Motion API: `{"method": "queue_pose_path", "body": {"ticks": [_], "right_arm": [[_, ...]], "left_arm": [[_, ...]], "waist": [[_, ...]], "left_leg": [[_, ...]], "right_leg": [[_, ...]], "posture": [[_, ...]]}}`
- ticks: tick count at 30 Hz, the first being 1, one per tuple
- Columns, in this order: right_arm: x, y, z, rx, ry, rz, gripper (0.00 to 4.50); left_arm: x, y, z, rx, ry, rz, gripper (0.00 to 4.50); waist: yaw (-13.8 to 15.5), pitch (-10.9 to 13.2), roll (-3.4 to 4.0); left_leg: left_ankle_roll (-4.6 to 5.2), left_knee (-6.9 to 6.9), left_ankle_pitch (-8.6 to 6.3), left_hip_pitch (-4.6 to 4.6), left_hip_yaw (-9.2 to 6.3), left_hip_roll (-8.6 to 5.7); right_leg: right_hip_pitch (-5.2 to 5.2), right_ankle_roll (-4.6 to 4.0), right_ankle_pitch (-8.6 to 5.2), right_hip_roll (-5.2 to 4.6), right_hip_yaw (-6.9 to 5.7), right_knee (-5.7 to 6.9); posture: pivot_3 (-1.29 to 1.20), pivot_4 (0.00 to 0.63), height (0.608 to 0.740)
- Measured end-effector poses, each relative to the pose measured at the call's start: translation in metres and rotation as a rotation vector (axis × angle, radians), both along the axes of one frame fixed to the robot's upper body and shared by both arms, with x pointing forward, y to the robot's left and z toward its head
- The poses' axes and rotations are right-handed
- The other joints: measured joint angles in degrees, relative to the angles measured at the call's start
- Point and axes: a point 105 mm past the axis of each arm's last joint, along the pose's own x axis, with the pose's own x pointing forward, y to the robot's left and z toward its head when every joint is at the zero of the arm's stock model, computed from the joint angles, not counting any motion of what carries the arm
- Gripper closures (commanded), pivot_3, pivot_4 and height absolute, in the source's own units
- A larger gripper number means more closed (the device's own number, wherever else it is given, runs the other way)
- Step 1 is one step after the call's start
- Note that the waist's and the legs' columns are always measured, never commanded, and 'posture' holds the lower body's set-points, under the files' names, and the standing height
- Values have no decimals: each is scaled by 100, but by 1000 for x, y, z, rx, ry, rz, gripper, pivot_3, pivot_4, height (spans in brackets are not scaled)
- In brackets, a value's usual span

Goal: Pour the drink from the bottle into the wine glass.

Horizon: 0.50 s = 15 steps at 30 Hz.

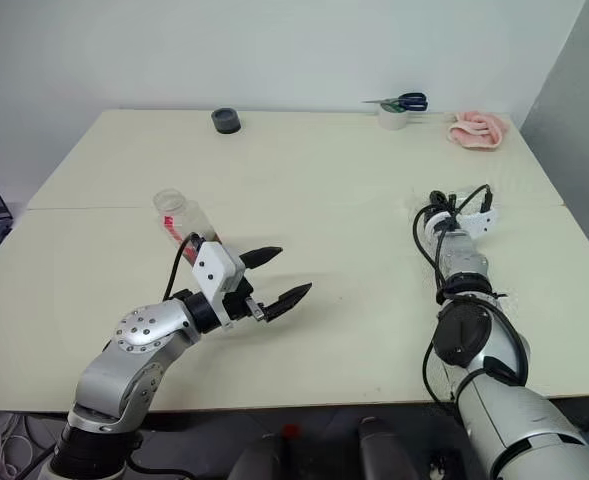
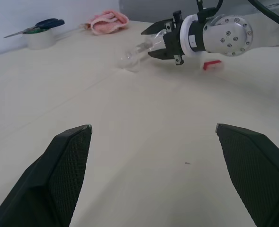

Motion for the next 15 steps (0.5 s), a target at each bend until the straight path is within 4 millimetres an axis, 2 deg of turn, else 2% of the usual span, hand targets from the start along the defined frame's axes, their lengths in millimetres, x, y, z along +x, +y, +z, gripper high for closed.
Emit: {"method": "queue_pose_path", "body": {"ticks": [4,11,15], "right_arm": [[-1,-2,-4,37,26,-5,28],[2,-2,-1,44,41,3,28],[4,5,0,46,48,15,28]], "left_arm": [[2,1,-2,2,10,-4,0],[3,1,-2,3,12,-2,0],[3,2,-2,7,11,1,0]], "waist": [[0,0,0],[-4,0,0],[-13,0,0]], "left_leg": [[0,0,0,1,1,0],[0,0,0,1,1,0],[0,0,0,1,1,0]], "right_leg": [[1,0,0,0,1,0],[1,1,-1,0,2,-1],[0,1,-1,1,2,-1]], "posture": [[0,150,740],[0,150,740],[0,150,740]]}}
